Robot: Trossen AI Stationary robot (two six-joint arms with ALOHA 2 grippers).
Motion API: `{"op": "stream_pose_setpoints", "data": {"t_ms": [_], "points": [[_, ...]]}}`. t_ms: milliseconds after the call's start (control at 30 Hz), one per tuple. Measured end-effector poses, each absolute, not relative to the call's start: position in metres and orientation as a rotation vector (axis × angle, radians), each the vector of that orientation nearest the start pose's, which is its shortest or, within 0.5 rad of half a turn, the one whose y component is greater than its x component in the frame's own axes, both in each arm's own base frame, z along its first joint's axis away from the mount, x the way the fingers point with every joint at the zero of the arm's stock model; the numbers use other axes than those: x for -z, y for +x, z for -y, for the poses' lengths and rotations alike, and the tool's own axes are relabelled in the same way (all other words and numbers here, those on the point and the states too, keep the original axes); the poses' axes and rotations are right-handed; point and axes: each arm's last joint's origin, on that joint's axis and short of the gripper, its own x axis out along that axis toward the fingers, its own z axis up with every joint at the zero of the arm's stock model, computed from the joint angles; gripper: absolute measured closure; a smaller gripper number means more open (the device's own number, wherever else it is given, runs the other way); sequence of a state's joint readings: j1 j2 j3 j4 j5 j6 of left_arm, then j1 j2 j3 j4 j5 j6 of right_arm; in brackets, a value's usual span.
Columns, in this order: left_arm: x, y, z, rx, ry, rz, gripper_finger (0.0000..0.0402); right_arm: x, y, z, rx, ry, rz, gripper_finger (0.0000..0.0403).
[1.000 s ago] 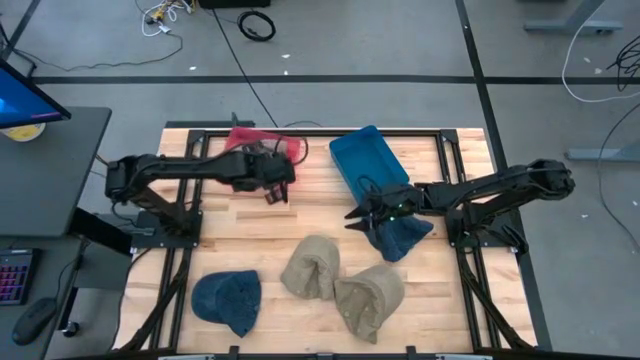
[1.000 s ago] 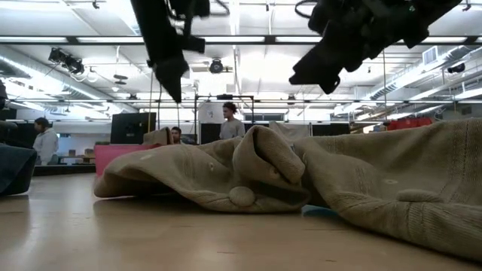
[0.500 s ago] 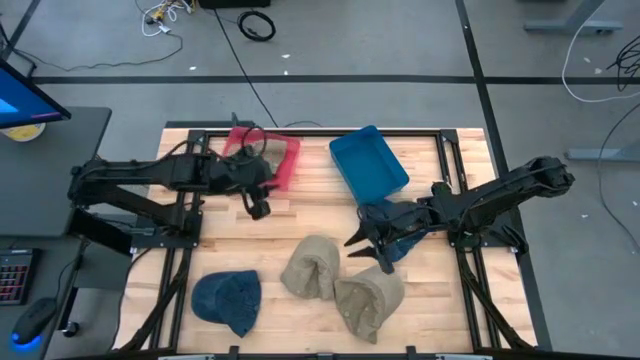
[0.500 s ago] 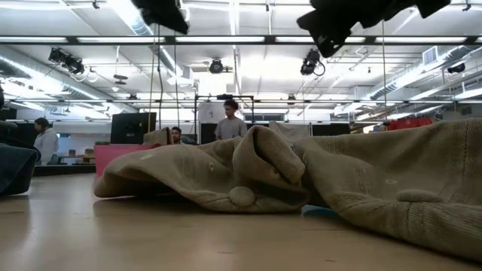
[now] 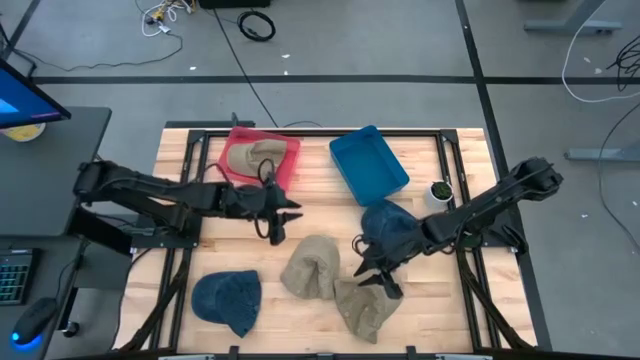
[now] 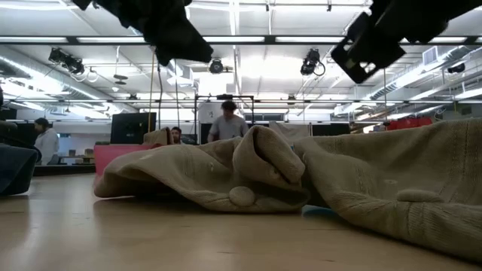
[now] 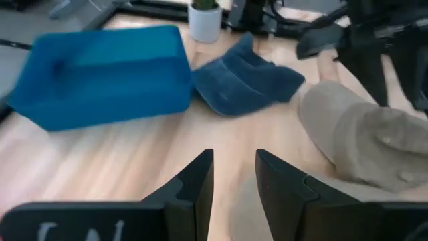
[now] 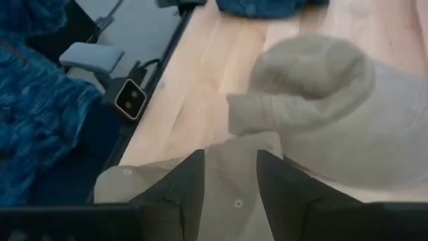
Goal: Pick & Place hat
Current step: Put the left brown cap into the red bin
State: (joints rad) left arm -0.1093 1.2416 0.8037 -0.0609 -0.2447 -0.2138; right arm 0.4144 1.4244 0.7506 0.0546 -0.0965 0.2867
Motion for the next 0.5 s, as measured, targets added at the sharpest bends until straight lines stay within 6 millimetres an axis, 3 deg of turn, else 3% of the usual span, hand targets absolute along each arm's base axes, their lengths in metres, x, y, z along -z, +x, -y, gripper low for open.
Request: {"op": "stream_pose_setpoints", "data": {"t_ms": [367,500], "points": [[-0.226,0.279,0.042,-0.144,-0.114,-0.590,0.0287,-0.172,0.282,-0.125,-0.362,0.146,-0.699,0.0263],[-0.222,0.280,0.043,-0.127,-0.057,-0.609,0.0287,-0.171,0.293,-0.123,-0.342,0.110,-0.680,0.0263]]}}
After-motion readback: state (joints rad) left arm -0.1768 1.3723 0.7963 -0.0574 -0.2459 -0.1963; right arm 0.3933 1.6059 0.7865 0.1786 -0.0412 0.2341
